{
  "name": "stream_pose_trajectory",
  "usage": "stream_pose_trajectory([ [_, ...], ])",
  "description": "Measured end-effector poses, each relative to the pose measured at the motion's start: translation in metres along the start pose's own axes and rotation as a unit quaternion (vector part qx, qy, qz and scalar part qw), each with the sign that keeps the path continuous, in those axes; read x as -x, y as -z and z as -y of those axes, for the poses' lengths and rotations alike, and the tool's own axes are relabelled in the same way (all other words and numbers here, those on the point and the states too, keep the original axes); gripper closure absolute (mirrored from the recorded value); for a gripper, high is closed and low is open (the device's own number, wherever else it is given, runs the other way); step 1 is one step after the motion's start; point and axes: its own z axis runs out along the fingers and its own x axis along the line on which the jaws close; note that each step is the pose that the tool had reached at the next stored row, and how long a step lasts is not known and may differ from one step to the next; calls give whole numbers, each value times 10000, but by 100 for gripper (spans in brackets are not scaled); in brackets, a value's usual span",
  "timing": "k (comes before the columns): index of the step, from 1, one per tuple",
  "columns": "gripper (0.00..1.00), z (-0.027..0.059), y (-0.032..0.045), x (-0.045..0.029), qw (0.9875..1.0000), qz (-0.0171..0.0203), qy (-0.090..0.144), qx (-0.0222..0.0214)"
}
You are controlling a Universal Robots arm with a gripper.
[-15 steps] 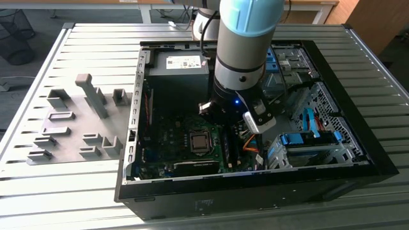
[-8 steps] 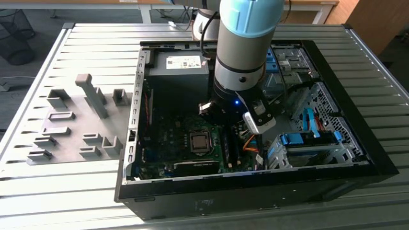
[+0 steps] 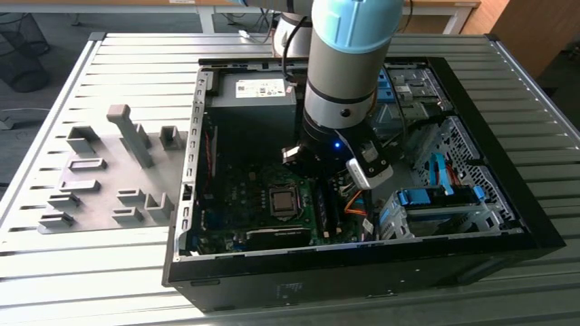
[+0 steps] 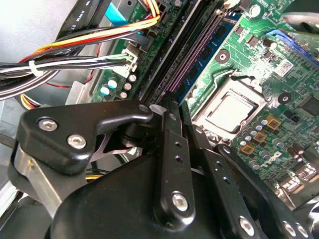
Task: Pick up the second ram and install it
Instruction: 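Insert the second ram into the second slot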
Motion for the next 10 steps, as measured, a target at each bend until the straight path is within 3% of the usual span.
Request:
stream_pose_trajectory([
  [10,86,0,-21,1,10000,-3,16,-1],
])
